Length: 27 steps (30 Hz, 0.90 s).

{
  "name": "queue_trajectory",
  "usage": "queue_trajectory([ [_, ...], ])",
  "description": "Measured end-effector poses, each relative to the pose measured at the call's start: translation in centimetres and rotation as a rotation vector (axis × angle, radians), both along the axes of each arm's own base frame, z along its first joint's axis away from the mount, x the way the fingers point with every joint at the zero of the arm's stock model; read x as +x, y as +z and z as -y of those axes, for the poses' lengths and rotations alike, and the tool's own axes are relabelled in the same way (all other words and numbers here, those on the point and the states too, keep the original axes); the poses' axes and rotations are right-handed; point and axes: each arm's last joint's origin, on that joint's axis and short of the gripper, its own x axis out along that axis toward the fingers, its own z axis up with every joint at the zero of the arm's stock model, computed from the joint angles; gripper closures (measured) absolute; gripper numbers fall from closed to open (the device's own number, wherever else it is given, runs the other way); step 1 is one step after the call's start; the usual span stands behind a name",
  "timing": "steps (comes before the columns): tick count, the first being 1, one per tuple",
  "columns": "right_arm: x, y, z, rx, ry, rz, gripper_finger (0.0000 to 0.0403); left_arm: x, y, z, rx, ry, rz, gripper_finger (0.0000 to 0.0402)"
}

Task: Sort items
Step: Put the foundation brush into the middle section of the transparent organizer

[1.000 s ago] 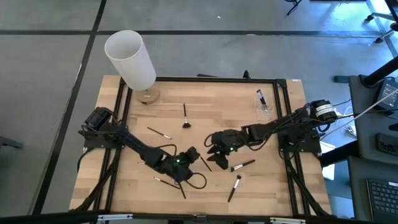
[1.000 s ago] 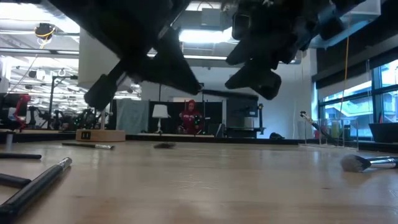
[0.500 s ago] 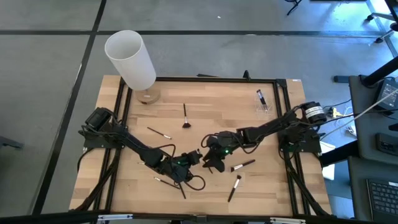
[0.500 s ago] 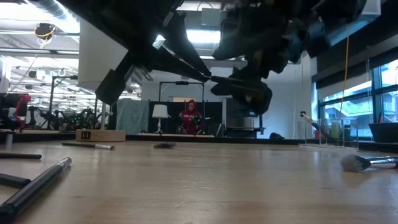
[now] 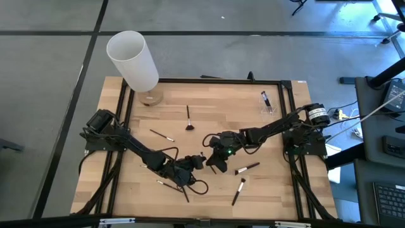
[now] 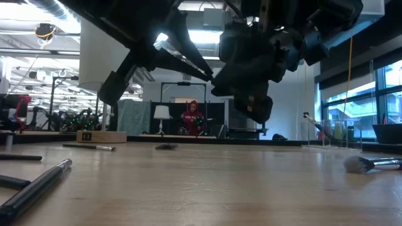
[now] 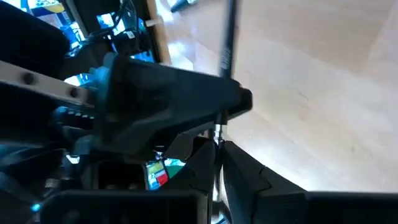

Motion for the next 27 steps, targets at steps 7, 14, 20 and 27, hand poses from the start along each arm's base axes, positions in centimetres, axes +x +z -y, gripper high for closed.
queue_trajectory([
  [7, -0.2, -0.3, 0.1, -0.072, -0.016, -0.011, 0.0374, 0.2, 0.0, -0.2, -0.144, 0.041, 0.044, 0.0369],
  [14, -1.8, 0.5, 1.6, -0.29, -0.162, -0.127, 0.0371, 0.7, -0.1, -1.4, -0.465, 0.26, 0.213, 0.0314],
  [20, -5.1, 3.2, 4.4, -0.545, -0.373, -0.266, 0.0367, 1.0, 0.0, -2.6, -0.68, 0.449, 0.381, 0.0258],
  [27, -11.0, 7.6, 7.6, -0.85, -0.666, -0.381, 0.0365, 1.5, -1.0, -5.7, -1.008, 0.685, 0.55, 0.0231],
])
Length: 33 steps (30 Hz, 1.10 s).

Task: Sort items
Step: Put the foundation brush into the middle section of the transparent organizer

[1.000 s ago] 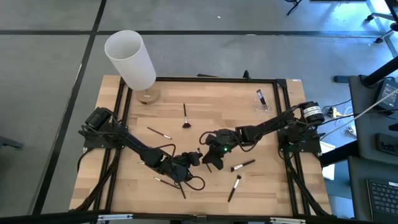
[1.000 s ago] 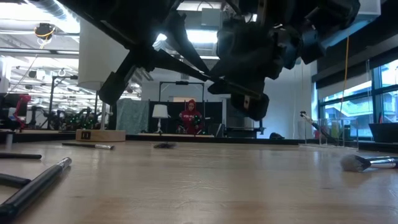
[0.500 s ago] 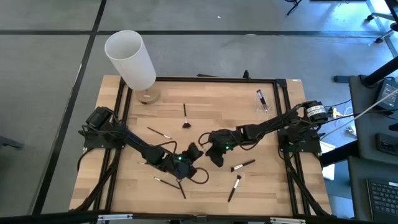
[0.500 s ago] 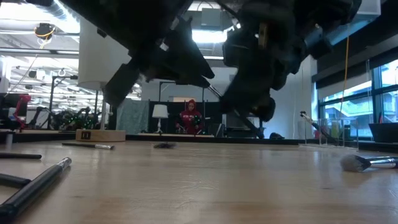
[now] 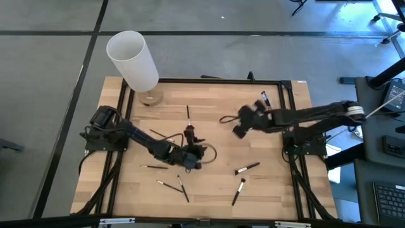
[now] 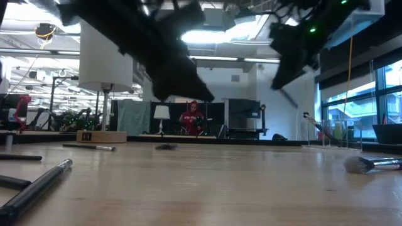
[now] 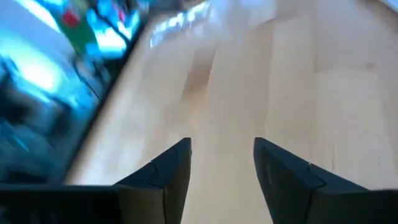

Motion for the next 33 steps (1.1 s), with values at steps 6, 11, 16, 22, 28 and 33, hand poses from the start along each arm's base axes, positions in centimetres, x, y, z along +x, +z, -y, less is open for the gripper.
queue_trajectory([
  [6, -4.8, 2.4, 3.5, -0.284, -0.321, -0.09, 0.0367, -1.1, -2.6, -3.5, -0.211, 0.184, 0.077, 0.0241],
  [11, -5.8, 2.8, 6.4, -0.367, -0.437, -0.192, 0.0367, -2.1, -3.9, -4.9, -0.275, 0.276, 0.143, 0.0252],
  [16, -5.6, 2.3, 8.3, -0.326, -0.485, -0.205, 0.0366, -2.6, -4.4, -5.1, -0.279, 0.283, 0.146, 0.0258],
  [22, -6.5, -1.3, 9.2, -0.283, -0.541, -0.231, 0.0366, -2.8, -4.4, -4.4, -0.26, 0.248, 0.125, 0.0258],
  [28, -7.7, -4.9, 9.8, -0.211, -0.552, -0.223, 0.0366, -3.0, -4.3, -3.7, -0.176, 0.253, 0.126, 0.0258],
  [33, -8.1, -6.0, 9.9, -0.162, -0.522, -0.232, 0.0366, -3.0, -4.3, -3.6, -0.162, 0.258, 0.129, 0.0258],
])
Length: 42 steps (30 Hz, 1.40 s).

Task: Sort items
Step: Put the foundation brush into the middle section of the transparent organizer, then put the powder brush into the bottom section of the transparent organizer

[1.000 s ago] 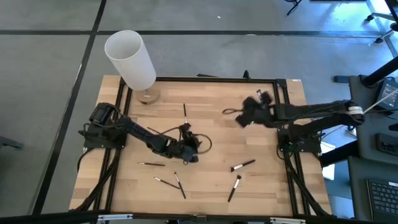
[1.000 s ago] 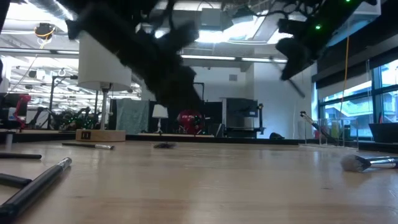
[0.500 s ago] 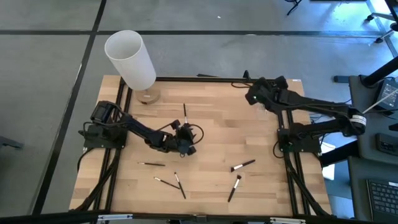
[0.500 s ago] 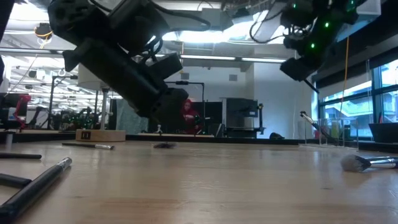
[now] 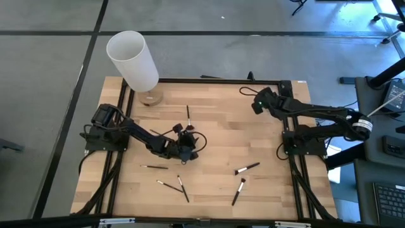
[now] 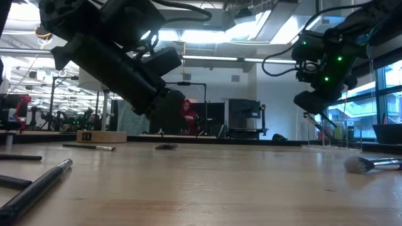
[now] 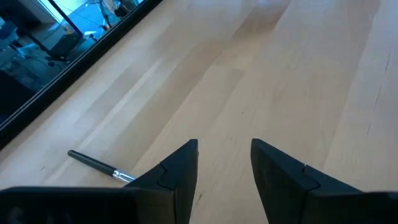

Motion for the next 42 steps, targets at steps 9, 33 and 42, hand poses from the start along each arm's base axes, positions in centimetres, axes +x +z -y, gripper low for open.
queue_trajectory([
  [9, -0.3, -0.2, 0.4, 0.07, 0.009, 0.032, 0.0334, 0.0, 0.0, -0.1, -0.001, 0.004, 0.001, 0.0258],
  [33, 4.5, 7.6, -6.3, 0.416, 0.644, 0.276, 0.0258, 0.0, 0.0, 0.0, -0.015, 0.017, 0.019, 0.0258],
  [42, 5.1, 7.7, -12.0, 0.543, 0.746, 0.367, 0.0283, -0.2, -0.1, 0.1, -0.017, 0.038, 0.023, 0.0258],
])
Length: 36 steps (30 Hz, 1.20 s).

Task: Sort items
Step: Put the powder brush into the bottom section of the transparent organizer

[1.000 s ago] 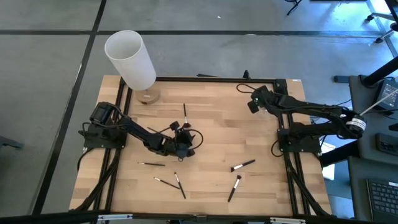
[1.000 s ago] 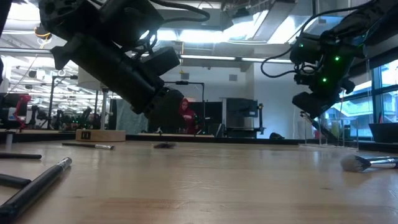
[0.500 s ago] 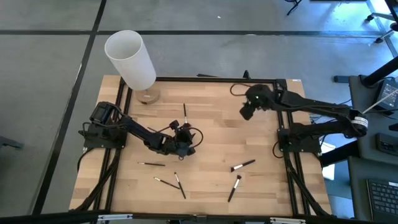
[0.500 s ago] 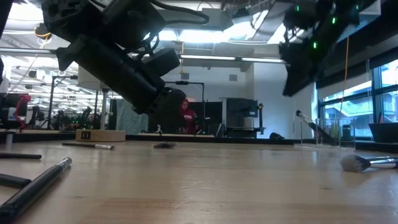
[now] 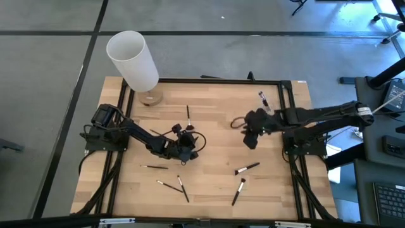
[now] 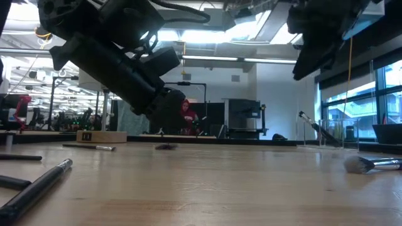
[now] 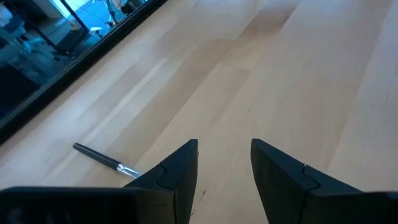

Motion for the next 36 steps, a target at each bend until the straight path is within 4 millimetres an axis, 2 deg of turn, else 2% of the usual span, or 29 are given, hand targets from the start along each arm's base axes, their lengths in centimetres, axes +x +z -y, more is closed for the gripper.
queue_trajectory([
  [5, 0.2, -0.6, -2.4, 0.072, 0.05, -0.028, 0.0284, 0.3, -0.1, -0.7, -0.101, -0.003, 0.023, 0.0258],
  [8, 0.6, -1.6, -3.8, 0.128, 0.15, -0.101, 0.0283, 0.5, -0.2, -1.3, -0.148, -0.013, 0.025, 0.0258],
  [19, 3.0, -8.2, -9.7, 0.035, 0.5, -0.377, 0.0285, 0.5, -0.2, -1.4, -0.154, -0.015, 0.025, 0.0258],
  [23, 3.5, -9.4, -10.7, 0.014, 0.533, -0.424, 0.0285, 0.5, -0.2, -1.3, -0.147, -0.014, 0.025, 0.0258],
  [30, 4.9, -8.9, -11.4, -0.002, 0.609, -0.414, 0.0285, 0.5, -0.1, -1.3, -0.14, -0.006, 0.027, 0.0258],
  [36, 4.4, -9.5, -11.7, -0.062, 0.696, -0.484, 0.0266, 0.5, -0.1, -1.3, -0.143, -0.009, 0.027, 0.0259],
])
